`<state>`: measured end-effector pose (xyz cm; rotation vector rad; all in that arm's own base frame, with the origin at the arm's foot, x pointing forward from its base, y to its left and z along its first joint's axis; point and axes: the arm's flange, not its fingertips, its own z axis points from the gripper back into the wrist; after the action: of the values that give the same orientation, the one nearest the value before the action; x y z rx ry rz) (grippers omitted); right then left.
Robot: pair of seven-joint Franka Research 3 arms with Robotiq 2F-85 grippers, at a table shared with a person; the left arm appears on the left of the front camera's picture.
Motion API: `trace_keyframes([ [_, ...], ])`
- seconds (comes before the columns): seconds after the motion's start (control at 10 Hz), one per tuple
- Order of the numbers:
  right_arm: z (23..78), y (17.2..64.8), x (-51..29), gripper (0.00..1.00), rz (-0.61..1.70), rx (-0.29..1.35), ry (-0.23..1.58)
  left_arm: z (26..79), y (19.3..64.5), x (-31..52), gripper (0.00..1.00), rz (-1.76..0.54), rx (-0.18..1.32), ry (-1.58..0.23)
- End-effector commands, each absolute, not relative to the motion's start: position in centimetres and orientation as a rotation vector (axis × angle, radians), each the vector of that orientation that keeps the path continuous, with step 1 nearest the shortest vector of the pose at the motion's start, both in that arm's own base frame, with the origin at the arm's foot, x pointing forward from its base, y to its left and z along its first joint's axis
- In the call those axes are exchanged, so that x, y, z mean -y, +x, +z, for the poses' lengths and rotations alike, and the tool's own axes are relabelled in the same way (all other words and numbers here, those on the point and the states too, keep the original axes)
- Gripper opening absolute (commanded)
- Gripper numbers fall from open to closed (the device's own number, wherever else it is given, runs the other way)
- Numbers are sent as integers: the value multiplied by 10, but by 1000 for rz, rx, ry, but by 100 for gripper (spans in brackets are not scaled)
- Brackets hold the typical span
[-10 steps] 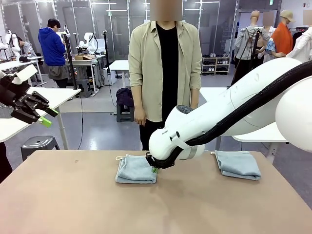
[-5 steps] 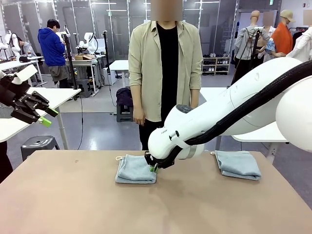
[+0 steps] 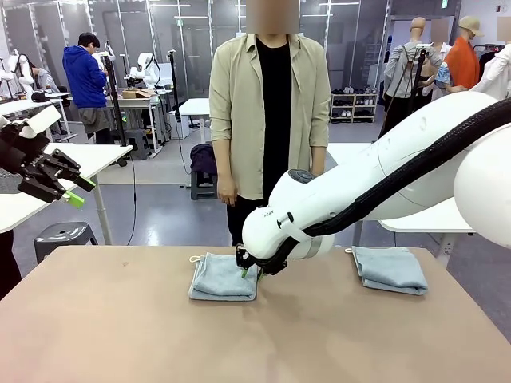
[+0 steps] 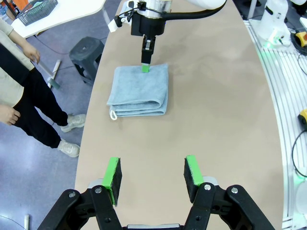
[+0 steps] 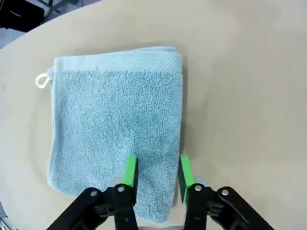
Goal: Fold the towels and place them in the basket.
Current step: Stack the folded Towel with hook on the right side of the table.
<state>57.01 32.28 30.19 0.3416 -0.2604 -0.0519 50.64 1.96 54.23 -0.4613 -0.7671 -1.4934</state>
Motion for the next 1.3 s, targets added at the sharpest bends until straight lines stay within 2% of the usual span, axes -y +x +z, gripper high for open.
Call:
trace_keyframes([
  [0.0,298,573,-318,44,-28,252,347,543,506,-20,67,-1503,757,-453],
  [0.4,291,577,-317,44,-26,243,355,543,506,-20,67,-1503,757,-453],
  [0.5,291,577,-317,26,-28,236,351,543,506,-20,67,-1503,757,-453],
  [0.6,291,578,-317,26,-27,239,349,543,506,-20,67,-1503,757,-453],
  [0.7,291,578,-317,7,-26,240,348,543,506,-20,67,-1503,757,-453],
  [0.8,291,579,-317,20,-25,240,349,543,506,-20,67,-1503,757,-453],
  [0.9,291,580,-317,0,-25,239,348,543,506,-20,67,-1503,757,-453],
  [1.2,293,582,-319,0,-22,216,344,543,506,-20,67,-1503,757,-453],
])
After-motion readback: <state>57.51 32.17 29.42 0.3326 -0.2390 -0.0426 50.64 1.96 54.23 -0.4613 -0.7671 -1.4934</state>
